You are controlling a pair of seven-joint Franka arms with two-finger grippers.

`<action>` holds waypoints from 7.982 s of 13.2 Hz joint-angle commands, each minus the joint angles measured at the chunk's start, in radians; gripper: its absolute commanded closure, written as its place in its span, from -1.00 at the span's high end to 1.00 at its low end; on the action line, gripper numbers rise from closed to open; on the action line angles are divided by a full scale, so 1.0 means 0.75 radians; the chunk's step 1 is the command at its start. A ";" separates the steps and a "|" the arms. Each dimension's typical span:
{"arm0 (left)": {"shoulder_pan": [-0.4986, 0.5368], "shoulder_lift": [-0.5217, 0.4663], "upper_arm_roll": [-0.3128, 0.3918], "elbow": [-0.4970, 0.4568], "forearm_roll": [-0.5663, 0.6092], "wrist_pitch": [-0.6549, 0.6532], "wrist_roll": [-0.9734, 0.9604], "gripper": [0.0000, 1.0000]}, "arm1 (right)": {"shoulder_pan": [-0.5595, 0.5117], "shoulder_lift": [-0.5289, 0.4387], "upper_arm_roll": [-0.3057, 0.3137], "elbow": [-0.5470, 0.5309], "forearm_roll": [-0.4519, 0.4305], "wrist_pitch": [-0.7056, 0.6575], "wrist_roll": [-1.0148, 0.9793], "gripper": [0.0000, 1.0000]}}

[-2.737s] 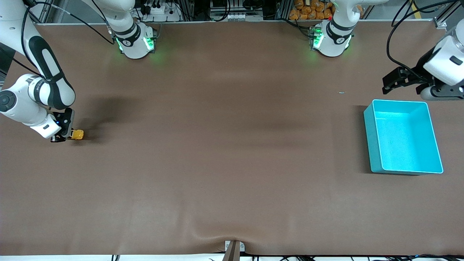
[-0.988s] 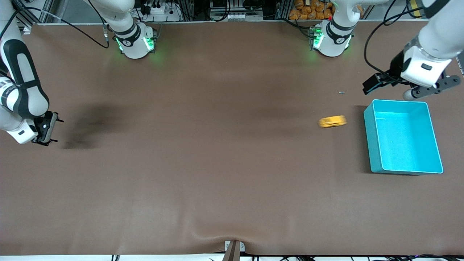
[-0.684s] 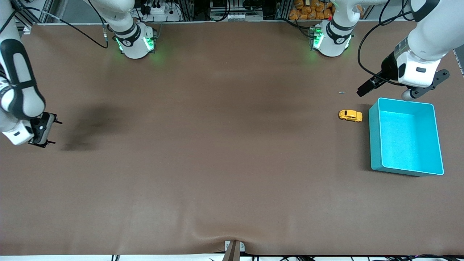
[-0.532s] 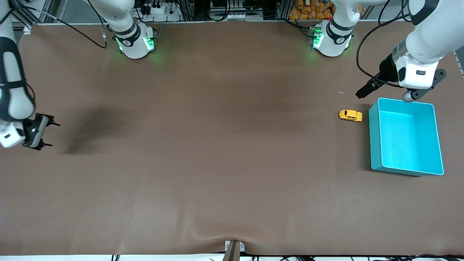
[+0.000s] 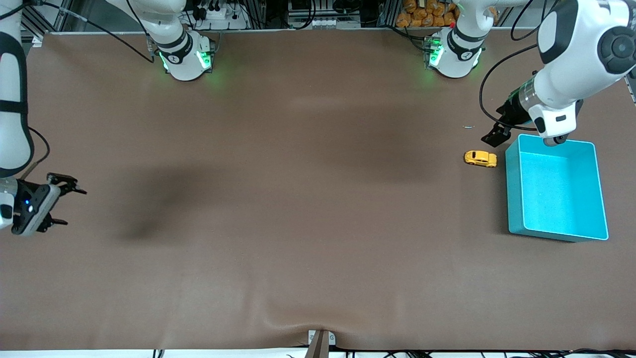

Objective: Wind and store yellow beetle car
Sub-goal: 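Raise the right gripper away while the left gripper reaches the car, then lower the left gripper and close it on the yellow car, then lift the car with the left gripper and lower it into the bin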

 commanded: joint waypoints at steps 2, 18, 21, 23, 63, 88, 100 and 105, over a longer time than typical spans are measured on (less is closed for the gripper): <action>0.066 -0.065 -0.009 -0.235 -0.031 0.207 -0.087 1.00 | 0.131 -0.052 -0.013 0.097 0.036 -0.124 0.398 1.00; 0.226 0.298 -0.007 -0.630 -0.009 1.140 -0.144 1.00 | 0.377 -0.207 -0.017 0.326 -0.279 -0.468 1.877 1.00; 0.226 0.399 -0.004 -0.630 0.034 1.265 -0.140 1.00 | 0.342 -0.297 -0.023 0.316 -0.261 -0.496 1.870 1.00; 0.228 0.420 -0.004 -0.630 0.059 1.275 -0.140 1.00 | 0.348 -0.314 -0.017 0.314 -0.269 -0.557 1.878 1.00; 0.465 0.393 -0.187 0.161 0.398 0.435 0.777 -1.00 | 0.228 -0.705 -0.029 -0.152 -0.230 -0.410 1.854 1.00; 0.764 0.745 -0.170 0.323 0.453 0.502 1.940 -1.00 | 0.242 -0.703 -0.025 -0.121 -0.234 -0.419 1.856 1.00; 0.768 0.816 -0.170 0.229 0.521 0.704 1.793 -1.00 | 0.160 -0.703 -0.035 -0.070 -0.232 -0.419 1.854 1.00; 0.780 0.876 -0.170 0.256 0.621 0.752 1.797 -1.00 | 0.158 -0.692 -0.033 -0.072 -0.232 -0.419 1.842 1.00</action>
